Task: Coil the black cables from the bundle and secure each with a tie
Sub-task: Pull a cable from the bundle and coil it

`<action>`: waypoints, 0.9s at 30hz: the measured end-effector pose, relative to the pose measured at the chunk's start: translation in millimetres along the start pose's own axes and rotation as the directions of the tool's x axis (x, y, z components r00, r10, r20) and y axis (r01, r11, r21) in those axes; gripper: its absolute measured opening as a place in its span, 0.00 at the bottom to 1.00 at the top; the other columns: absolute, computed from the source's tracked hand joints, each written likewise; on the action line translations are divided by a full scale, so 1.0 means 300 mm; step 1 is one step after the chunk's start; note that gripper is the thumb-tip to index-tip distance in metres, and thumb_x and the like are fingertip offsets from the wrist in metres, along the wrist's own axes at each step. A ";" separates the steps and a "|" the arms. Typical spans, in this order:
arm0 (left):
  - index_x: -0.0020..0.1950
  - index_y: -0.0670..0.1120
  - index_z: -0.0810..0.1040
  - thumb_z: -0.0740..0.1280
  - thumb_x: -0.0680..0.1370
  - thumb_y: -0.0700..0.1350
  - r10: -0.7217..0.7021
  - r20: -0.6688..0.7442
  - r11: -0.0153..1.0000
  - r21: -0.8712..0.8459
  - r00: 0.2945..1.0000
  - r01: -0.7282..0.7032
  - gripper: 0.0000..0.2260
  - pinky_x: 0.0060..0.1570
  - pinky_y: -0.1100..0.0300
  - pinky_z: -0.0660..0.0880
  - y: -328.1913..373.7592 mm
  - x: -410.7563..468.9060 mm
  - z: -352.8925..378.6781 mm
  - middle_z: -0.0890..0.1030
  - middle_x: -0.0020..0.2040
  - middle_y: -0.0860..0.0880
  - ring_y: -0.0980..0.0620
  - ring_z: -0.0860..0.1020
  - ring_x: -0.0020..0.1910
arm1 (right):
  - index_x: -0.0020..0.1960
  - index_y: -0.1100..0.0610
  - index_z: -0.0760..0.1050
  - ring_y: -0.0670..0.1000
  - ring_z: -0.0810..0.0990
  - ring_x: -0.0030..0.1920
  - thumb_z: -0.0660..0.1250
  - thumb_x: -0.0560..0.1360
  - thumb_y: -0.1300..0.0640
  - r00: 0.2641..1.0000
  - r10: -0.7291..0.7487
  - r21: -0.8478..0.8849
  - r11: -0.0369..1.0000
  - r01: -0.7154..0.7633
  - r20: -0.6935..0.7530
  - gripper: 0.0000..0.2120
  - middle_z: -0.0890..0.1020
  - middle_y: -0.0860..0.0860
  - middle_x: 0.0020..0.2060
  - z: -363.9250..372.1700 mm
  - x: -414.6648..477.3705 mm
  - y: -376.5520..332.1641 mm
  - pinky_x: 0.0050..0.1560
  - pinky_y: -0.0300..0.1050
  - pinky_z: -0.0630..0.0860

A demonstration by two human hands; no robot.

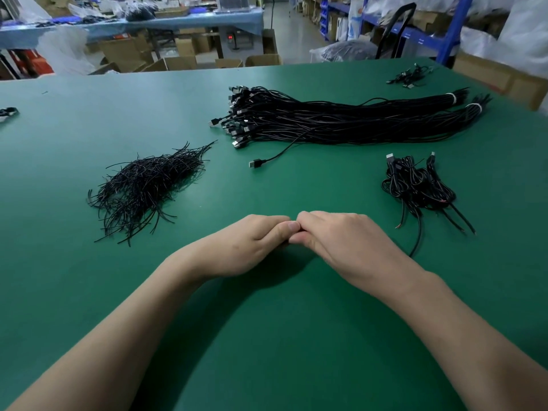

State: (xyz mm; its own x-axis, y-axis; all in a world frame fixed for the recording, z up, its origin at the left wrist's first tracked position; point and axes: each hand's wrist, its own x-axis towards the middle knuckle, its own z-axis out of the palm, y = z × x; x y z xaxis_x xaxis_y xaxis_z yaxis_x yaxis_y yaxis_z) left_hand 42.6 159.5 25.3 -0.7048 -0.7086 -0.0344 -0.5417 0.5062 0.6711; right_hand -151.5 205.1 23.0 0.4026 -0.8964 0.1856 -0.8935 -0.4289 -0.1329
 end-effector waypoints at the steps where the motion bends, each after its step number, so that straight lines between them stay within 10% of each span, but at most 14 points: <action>1: 0.42 0.46 0.70 0.52 0.84 0.57 0.012 -0.023 1.000 0.019 1.000 -0.011 0.19 0.39 0.61 0.68 -0.002 0.004 0.004 0.68 0.33 0.57 0.57 0.67 0.34 | 0.49 0.50 0.64 0.53 0.77 0.45 0.45 0.81 0.37 1.000 0.003 0.018 1.000 -0.002 -0.009 0.19 0.75 0.46 0.44 -0.004 0.001 0.008 0.45 0.51 0.72; 5: 0.41 0.46 0.67 0.53 0.87 0.52 0.031 -0.101 0.994 0.111 0.994 -0.019 0.17 0.39 0.53 0.68 -0.004 0.016 0.030 0.68 0.32 0.54 0.54 0.66 0.33 | 0.54 0.49 0.74 0.52 0.79 0.46 0.44 0.74 0.30 0.997 0.070 0.080 0.995 -0.067 -0.032 0.30 0.81 0.45 0.45 -0.006 -0.001 0.027 0.47 0.51 0.74; 8: 0.40 0.49 0.66 0.54 0.86 0.52 0.034 -0.242 0.990 0.140 0.970 0.000 0.16 0.40 0.49 0.69 -0.002 0.021 0.041 0.69 0.32 0.53 0.50 0.68 0.34 | 0.55 0.45 0.77 0.49 0.81 0.42 0.62 0.75 0.32 0.972 0.219 0.408 0.898 -0.166 -0.087 0.20 0.84 0.44 0.41 0.003 -0.002 0.054 0.44 0.48 0.77; 13: 0.42 0.41 0.69 0.55 0.87 0.50 -0.084 -0.490 0.978 -0.207 0.867 -0.023 0.17 0.35 0.61 0.65 -0.001 0.035 0.038 0.68 0.34 0.57 0.58 0.65 0.33 | 0.60 0.50 0.77 0.48 0.80 0.32 0.72 0.73 0.43 0.929 0.361 0.965 0.207 -0.162 0.079 0.19 0.87 0.52 0.40 0.020 0.012 0.070 0.35 0.42 0.77; 19: 0.46 0.62 0.78 0.54 0.87 0.49 -0.051 -0.432 0.927 -0.357 0.900 -0.119 0.17 0.35 0.66 0.65 0.050 0.047 0.092 0.68 0.33 0.59 0.58 0.65 0.33 | 0.57 0.50 0.83 0.45 0.73 0.30 0.68 0.75 0.46 0.923 0.376 0.986 0.164 0.026 -0.086 0.14 0.80 0.46 0.34 0.080 0.038 0.003 0.33 0.36 0.71; 27: 0.42 0.44 0.71 0.53 0.88 0.47 -0.023 -0.352 0.855 -0.492 0.936 -0.164 0.17 0.33 0.71 0.63 0.077 0.044 0.104 0.69 0.31 0.59 0.59 0.64 0.30 | 0.49 0.53 0.86 0.46 0.70 0.33 0.70 0.74 0.48 0.885 0.451 0.994 0.039 0.107 -0.113 0.11 0.78 0.51 0.32 0.081 0.031 -0.004 0.32 0.34 0.68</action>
State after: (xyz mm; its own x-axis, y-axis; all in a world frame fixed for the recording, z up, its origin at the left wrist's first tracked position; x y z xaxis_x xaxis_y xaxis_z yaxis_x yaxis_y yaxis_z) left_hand 6.6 177.2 17.2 -0.4862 -0.8475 0.2130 -0.1221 0.3073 0.9438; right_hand -141.9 194.6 1.1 -0.0689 -0.9744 0.2142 0.2058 -0.2239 -0.9526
